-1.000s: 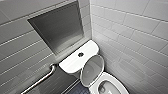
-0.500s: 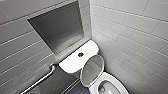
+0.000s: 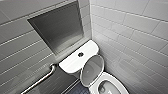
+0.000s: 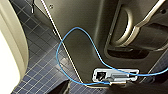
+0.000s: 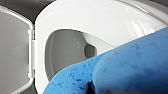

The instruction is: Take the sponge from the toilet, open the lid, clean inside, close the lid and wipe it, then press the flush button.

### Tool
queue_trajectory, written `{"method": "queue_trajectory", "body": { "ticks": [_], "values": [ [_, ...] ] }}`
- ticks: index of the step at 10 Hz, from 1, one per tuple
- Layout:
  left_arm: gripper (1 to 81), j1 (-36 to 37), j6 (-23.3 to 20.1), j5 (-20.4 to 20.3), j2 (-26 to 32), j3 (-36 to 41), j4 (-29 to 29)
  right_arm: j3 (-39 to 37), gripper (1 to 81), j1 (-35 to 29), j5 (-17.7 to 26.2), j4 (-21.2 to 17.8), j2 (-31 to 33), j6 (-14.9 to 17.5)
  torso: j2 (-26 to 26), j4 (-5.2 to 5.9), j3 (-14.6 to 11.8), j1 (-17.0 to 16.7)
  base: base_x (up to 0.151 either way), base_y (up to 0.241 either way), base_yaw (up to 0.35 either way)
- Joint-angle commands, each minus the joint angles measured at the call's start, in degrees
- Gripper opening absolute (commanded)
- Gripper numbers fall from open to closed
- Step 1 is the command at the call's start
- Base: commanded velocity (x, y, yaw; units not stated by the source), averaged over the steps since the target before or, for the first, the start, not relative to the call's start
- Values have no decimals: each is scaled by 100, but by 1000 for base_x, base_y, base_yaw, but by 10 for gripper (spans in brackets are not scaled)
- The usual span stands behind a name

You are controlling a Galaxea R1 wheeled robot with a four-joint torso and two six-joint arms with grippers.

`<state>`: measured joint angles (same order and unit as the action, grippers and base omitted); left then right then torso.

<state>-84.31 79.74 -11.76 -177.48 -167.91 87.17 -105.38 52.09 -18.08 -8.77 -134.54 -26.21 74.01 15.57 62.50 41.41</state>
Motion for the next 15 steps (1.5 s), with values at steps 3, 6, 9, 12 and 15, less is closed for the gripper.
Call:
{"method": "queue_trajectory", "body": {
  "ticks": [3,6,9,12,15],
  "values": [
    [811,-126,-11,280,55,-58,19,-728,10,-1889,1754,199,-647,125,0,0,2,0,0,0,0],
    [811,-126,-11,280,55,-58,19,-1334,10,-2145,2089,357,-1156,125,0,0,2,0,0,0,0],
    [811,-126,-2,280,81,-58,10,-1810,10,-2469,2379,604,-1640,125,0,0,2,0,0,0,0],
    [811,-117,-11,280,72,-58,10,-1845,10,-2795,2511,735,-1947,125,0,0,2,0,0,0,0],
    [811,-116,-2,280,90,-58,10,-2073,10,-2901,2740,779,-2282,125,0,0,2,0,0,0,0]
  ]
}}
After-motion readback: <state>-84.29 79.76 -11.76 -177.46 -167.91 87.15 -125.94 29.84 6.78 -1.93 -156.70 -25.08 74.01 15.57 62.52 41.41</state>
